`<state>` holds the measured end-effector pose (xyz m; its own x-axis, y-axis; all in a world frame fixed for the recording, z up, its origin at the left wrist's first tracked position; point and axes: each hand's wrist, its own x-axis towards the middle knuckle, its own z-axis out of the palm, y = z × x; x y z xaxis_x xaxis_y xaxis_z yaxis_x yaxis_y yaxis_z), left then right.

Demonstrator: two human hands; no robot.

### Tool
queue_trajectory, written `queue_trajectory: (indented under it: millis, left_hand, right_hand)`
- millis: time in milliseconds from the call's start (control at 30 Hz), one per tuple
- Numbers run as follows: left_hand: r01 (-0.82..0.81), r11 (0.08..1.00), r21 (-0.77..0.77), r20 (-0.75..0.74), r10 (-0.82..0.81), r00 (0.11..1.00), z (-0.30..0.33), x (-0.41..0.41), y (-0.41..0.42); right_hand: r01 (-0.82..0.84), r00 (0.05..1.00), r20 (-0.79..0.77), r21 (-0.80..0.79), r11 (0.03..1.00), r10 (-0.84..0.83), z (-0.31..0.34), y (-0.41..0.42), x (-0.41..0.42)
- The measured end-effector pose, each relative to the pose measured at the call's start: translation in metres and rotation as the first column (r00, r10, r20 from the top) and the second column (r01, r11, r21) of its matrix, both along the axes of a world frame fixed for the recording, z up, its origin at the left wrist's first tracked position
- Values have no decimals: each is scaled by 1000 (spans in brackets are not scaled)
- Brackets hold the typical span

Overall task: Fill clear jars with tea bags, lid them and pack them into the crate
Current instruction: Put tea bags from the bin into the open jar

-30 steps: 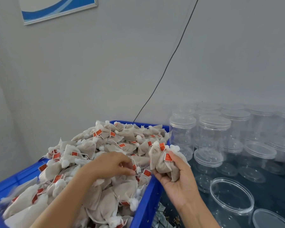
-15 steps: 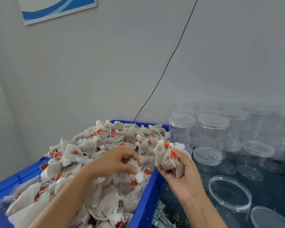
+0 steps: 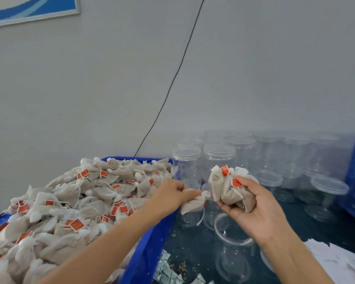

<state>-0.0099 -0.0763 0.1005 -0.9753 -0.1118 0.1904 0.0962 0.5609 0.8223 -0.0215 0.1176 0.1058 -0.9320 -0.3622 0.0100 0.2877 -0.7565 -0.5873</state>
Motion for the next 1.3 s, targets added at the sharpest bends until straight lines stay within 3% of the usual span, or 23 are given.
queue_trajectory:
  millis: [200,300,400,600,667,767,867,1100,1300]
  left_hand:
    - [180,982,56,-3,-180,984,-12,-14,65]
    - [141,963,-230,-35,-153,988,-20,-20,83]
    - [21,822,-570,-152,-131,980,-35,-21,85]
    - [66,754,-653,-208,-263,942,-49,-21,77]
    - [49,836,-546,-286,-242,927,-47,-18,78]
    - [101,979,-178,-299,-152,942,-41,-17,82]
    - [235,967,95,-200,-213,956,-41,-15,82]
    - [275,930,242,-288,-202,936,-45,-15,77]
    - [184,942,282,-350,-78,934,-41,-13,77]
  right_hand:
    - [124,991,52,25,992,-125,-5,63,-15]
    - [141,988,58,-9,990,-140,-8,80,-23]
    - [110,991,74,-31,993,-107,-12,86,-28]
    - [44,992,115,9,999,-44,-17,79,-27]
    - [26,993,113,42,999,-30,-17,76,-25]
    - [-13,992,127,68,998,5,-18,71,-23]
    - [-62,990,135,114,992,47,-22,63,-20]
    - [-154,983,122,169,973,135,-29,53,-16]
    - [-81,993,104,173,982,64,-28,59,-20]
